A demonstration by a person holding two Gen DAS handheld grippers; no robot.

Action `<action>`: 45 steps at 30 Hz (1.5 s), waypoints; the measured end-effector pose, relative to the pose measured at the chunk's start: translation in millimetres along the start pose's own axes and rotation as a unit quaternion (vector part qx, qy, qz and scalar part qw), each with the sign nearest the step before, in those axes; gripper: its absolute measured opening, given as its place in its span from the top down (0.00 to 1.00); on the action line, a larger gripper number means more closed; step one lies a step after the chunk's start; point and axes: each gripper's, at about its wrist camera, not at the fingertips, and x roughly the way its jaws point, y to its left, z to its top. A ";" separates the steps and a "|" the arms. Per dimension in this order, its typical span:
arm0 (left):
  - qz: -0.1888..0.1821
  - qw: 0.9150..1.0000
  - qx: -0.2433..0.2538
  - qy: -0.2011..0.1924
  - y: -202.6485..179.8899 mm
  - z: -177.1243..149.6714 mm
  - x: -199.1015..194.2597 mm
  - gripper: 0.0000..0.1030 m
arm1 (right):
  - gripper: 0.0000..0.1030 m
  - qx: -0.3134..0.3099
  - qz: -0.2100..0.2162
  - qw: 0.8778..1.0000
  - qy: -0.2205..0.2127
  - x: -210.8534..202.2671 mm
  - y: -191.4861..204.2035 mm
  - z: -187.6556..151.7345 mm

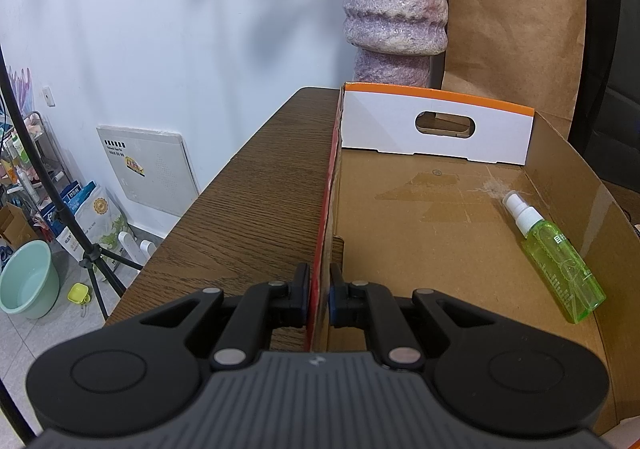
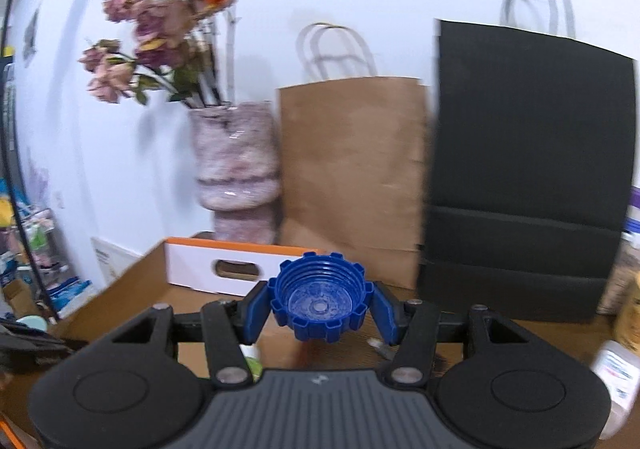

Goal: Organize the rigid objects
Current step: 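Carry the blue cap with the right tool into the tray and release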

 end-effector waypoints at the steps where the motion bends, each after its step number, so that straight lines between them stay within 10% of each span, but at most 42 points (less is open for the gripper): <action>1: 0.000 1.000 0.000 0.000 0.1 0.0 0.1 0.90 | 0.49 -0.003 0.008 1.000 0.001 2.7 6.1 1.9; 19: 0.001 1.000 0.000 -0.002 -0.1 3.0 1.7 0.90 | 0.49 -0.051 0.081 0.992 0.084 49.7 73.5 0.8; 45: 0.003 1.000 0.001 -0.004 -0.4 2.5 2.8 0.90 | 0.44 -0.060 0.064 0.990 0.109 50.9 78.1 -3.6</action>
